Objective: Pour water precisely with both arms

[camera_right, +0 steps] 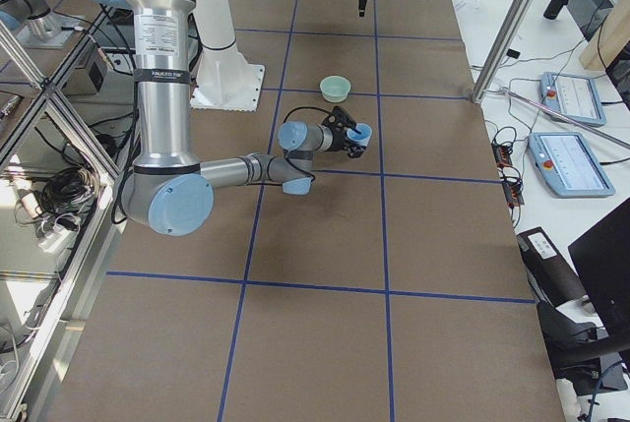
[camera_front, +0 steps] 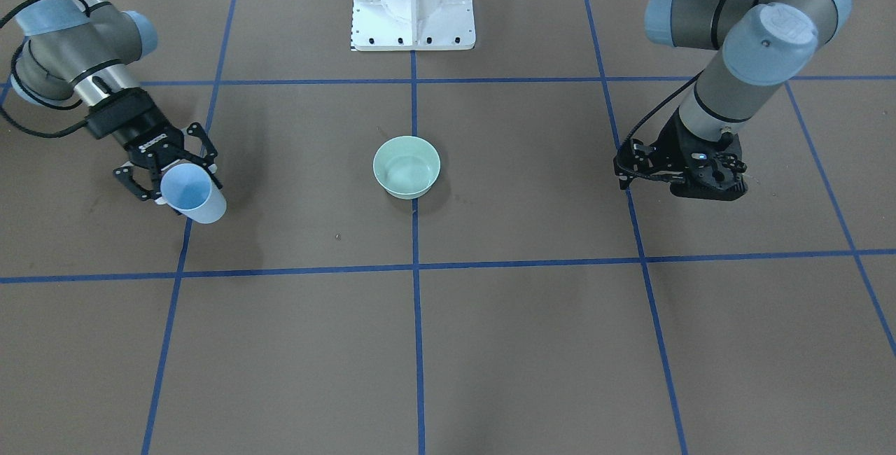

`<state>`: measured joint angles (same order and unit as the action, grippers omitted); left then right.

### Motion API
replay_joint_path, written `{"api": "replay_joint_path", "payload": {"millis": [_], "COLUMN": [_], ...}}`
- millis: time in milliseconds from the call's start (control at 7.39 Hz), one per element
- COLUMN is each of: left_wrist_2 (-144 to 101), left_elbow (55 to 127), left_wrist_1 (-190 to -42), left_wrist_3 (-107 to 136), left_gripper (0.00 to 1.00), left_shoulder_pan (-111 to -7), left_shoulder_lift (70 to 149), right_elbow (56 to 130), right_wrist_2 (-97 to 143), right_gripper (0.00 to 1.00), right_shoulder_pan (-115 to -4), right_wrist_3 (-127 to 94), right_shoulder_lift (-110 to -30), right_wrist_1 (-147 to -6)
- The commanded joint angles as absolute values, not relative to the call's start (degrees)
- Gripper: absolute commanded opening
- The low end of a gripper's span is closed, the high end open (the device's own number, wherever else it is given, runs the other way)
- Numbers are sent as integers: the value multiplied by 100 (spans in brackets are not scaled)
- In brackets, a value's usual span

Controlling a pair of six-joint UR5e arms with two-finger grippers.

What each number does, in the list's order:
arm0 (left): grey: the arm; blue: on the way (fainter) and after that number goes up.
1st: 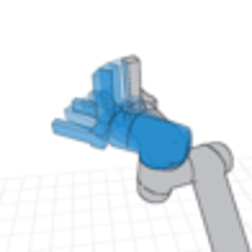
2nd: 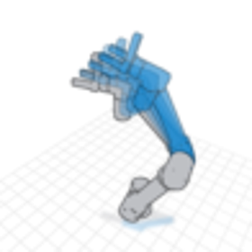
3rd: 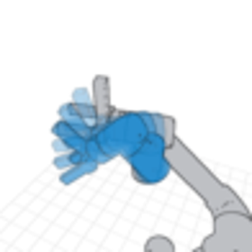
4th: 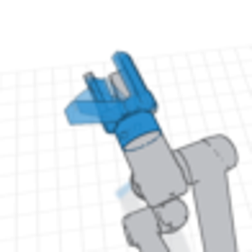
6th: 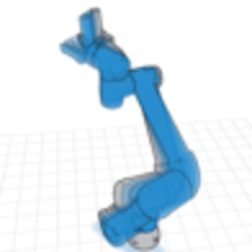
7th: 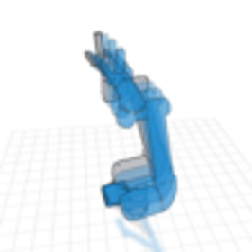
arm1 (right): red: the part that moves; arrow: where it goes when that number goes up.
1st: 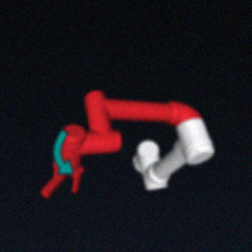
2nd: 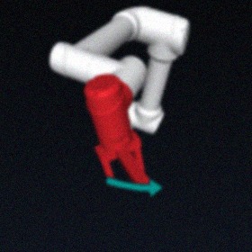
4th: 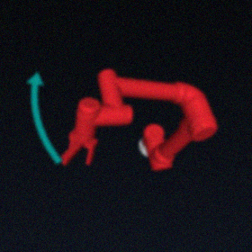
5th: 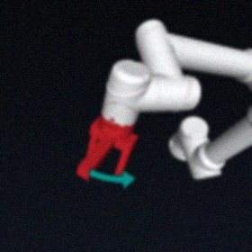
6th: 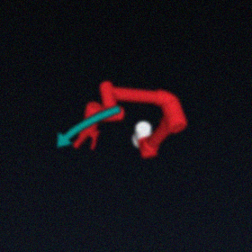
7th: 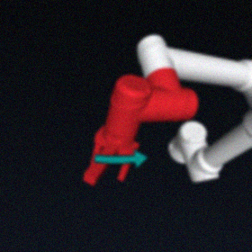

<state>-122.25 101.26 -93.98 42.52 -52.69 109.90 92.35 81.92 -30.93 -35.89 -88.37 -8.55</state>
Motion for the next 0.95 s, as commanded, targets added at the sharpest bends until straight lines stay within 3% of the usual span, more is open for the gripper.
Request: {"api": "replay_joint_path", "payload": {"millis": [0, 542, 812], "left_wrist_2": [-12488, -12559, -12560], "left_elbow": [9749, 9413, 9369], "left_wrist_1": [-9439, -9448, -9457], "left_wrist_3": [3868, 3674, 3674], "left_gripper": [99, 99, 99], "left_shoulder_pan": [-5554, -5713, -5713], "left_shoulder_lift": [10969, 11021, 11039], "right_elbow": [10033, 10309, 10790], "right_wrist_2": [7369, 6820, 7047], "right_gripper": [10, 10, 10], "right_shoulder_pan": [-2069, -1354, -1353], "right_wrist_3": [-3568, -3367, -3139], "right_shoulder_lift": [-8440, -7717, -7463], "right_wrist_1": [-2066, -3646, -4950]}}
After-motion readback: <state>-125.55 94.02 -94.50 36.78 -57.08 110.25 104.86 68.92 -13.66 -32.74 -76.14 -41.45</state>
